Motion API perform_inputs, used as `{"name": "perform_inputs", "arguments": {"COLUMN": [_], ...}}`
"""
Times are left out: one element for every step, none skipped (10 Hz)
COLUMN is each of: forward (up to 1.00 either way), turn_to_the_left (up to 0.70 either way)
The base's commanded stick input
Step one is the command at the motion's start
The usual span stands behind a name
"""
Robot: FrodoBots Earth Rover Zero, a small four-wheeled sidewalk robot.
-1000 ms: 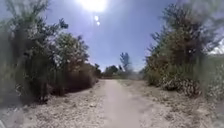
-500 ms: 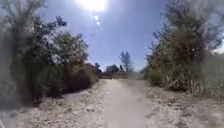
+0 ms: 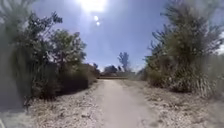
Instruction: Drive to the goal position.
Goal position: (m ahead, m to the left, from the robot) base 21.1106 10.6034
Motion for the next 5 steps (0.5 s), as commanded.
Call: {"name": "perform_inputs", "arguments": {"forward": [0.44,0.44,0.44,0.44,0.44], "turn_to_the_left": [0.02,0.02,0.02,0.02,0.02]}}
